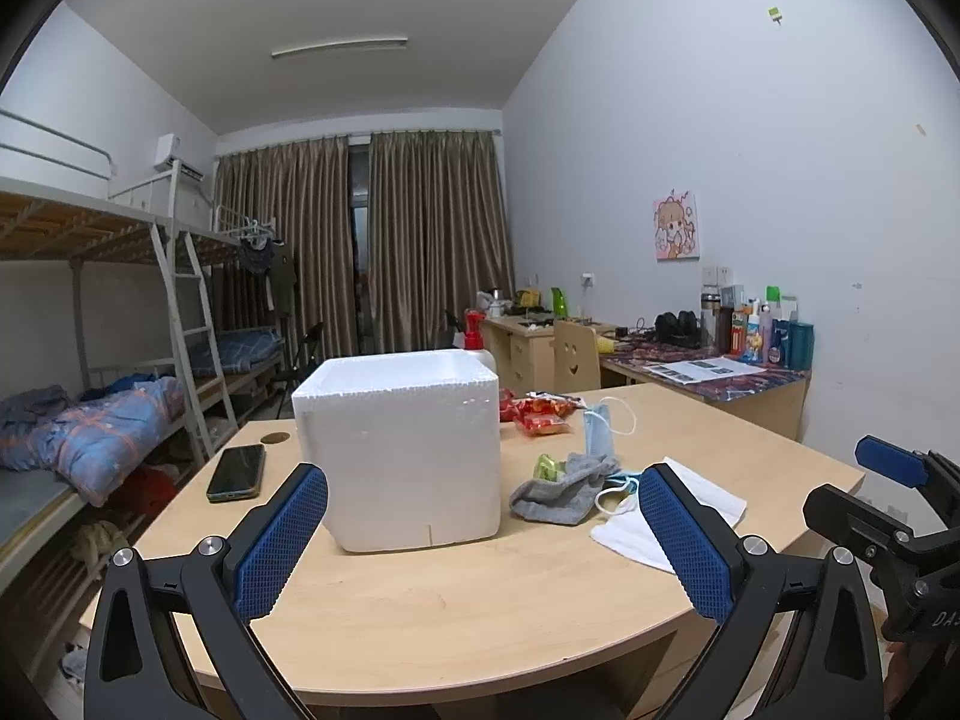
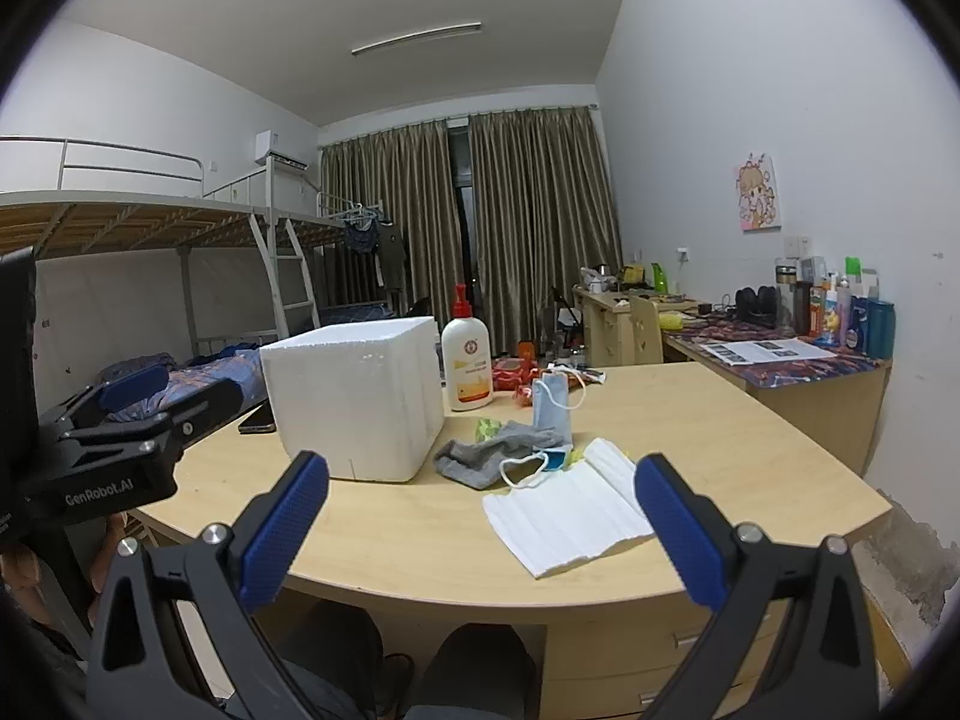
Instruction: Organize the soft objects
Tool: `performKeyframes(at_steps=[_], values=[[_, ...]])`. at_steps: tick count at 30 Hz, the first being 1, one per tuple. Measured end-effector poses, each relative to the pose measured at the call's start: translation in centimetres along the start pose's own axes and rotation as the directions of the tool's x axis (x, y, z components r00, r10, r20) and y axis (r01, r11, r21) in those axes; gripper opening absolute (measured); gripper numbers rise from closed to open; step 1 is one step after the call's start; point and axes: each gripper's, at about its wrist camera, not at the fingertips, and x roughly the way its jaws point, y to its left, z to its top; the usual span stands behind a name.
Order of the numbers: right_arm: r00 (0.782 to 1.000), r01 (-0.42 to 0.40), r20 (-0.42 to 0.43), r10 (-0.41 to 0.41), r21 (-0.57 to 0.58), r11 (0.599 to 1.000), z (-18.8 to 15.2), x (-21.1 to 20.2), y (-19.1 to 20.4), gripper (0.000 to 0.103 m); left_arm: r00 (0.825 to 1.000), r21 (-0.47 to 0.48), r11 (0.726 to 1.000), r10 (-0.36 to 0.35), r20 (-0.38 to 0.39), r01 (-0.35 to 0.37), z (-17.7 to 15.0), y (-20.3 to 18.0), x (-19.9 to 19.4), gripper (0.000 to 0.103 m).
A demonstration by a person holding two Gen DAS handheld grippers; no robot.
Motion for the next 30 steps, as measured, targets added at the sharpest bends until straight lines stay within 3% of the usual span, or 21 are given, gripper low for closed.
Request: performKeyframes(at_steps=[30], values=[[1.0,-0.002,0.003,0.002,-0.001,1.0,0.01,-0.25,0.07,0.103,1.0,-0.001,1.0,0.013,0.012,-0.013,0.05,0.22,-0.32,0.103]])
